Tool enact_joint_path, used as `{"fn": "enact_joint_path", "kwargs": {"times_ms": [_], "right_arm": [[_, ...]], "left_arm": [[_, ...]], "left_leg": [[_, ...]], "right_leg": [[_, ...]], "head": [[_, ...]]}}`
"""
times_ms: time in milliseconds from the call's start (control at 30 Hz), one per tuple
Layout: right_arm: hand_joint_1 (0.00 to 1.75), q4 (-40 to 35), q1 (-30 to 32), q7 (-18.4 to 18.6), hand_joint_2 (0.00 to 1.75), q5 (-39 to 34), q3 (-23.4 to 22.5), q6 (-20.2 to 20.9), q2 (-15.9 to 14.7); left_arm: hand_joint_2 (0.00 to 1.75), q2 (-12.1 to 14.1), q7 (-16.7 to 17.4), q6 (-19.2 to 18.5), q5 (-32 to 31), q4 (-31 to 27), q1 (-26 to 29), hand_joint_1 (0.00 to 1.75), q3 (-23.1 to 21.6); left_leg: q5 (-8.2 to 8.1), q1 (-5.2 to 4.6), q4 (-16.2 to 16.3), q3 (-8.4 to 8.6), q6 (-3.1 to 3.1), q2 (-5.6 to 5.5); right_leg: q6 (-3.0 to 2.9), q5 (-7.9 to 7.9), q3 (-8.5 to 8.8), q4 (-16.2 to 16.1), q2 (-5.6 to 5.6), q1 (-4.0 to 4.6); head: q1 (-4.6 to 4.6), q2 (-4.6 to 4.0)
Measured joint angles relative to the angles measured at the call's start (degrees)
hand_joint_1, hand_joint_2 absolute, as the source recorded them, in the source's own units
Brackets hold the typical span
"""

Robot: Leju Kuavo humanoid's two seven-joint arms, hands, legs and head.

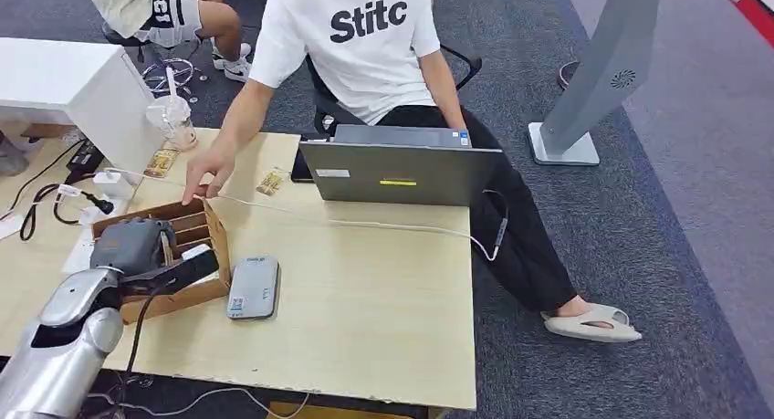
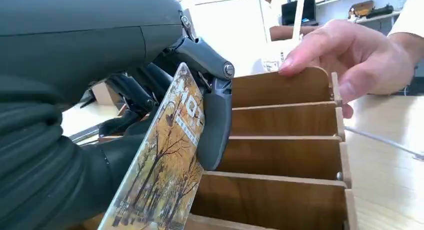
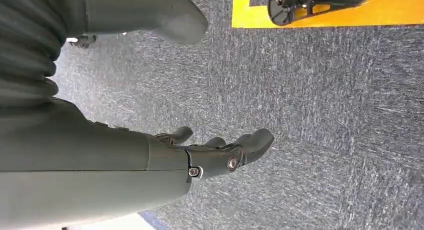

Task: Pass the card to the sensor for recognition and then transmit it.

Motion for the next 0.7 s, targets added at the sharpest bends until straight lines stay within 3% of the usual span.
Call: {"fn": "enact_joint_path", "kwargs": {"times_ms": [167, 400, 700], "right_arm": [[0.00, 0.0, 0.0, 0.0, 1.75, 0.2, -0.1, -0.1, 0.0], [0.00, 0.0, -0.1, 0.0, 1.75, 0.9, -0.6, -0.2, 0.0], [0.00, 0.0, -0.1, 0.0, 1.75, 1.7, -1.2, -0.2, 0.0]], "left_arm": [[1.75, -0.9, -0.1, 3.8, 0.1, -0.9, 0.0, 1.75, 0.0], [1.75, -2.7, -0.1, 6.3, 1.4, -3.8, -0.1, 1.75, 0.5], [1.75, -3.4, -0.9, 7.1, 3.1, -6.3, -2.3, 1.75, 3.1]], "left_leg": [[0.00, 0.00, 0.0, 0.00, 0.00, -0.02], [0.00, -0.01, 0.0, 0.00, 0.00, -0.02], [0.01, 0.00, 0.0, -0.01, 0.00, -0.02]], "right_leg": [[0.00, 0.00, 0.00, 0.0, -0.02, 0.00], [0.02, 0.02, 0.00, 0.0, -0.01, 0.00], [0.03, 0.02, 0.00, 0.0, -0.01, 0.00]], "head": [[0.02, 0.00], [0.00, 0.00], [0.02, 0.00]]}}
